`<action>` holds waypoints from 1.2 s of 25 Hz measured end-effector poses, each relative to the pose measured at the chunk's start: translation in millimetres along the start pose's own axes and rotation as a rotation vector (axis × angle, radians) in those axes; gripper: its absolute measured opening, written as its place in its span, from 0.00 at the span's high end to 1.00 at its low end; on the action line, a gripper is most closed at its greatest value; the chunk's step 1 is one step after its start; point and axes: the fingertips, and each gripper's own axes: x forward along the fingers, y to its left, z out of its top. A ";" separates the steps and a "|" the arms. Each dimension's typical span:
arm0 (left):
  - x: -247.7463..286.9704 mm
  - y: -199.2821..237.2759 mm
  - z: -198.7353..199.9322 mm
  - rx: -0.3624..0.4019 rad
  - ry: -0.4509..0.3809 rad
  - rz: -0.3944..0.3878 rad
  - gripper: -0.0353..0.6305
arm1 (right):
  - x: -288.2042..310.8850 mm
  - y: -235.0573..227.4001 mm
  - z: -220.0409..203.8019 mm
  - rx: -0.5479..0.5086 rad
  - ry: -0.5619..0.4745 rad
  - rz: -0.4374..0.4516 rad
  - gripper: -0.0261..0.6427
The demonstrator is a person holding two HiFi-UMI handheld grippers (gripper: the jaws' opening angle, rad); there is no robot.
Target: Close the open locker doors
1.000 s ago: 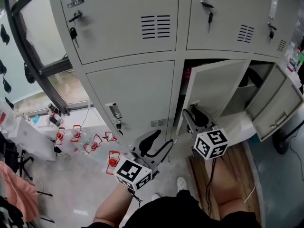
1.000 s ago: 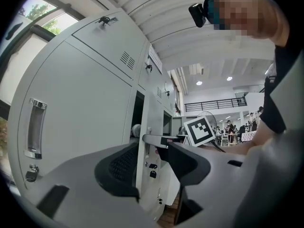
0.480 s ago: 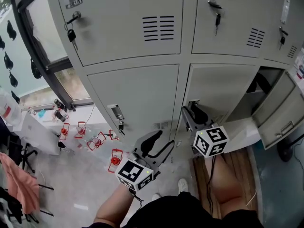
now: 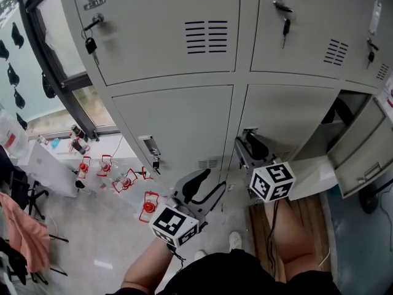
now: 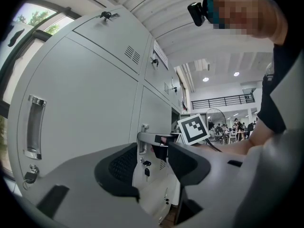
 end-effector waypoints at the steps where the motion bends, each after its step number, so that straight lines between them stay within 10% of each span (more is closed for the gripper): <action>1: 0.8 0.0 -0.1 0.000 0.000 0.001 0.62 | 0.4 0.0 -0.5 -0.001 0.001 0.002 0.74; 16: 8.0 -6.9 -2.9 -0.005 0.007 -0.010 0.62 | -8.4 -4.9 -5.0 -0.005 0.010 0.006 0.72; 30: 17.3 -67.0 -9.3 -0.015 0.023 -0.230 0.62 | -123.8 -43.4 -2.0 0.055 -0.031 -0.248 0.69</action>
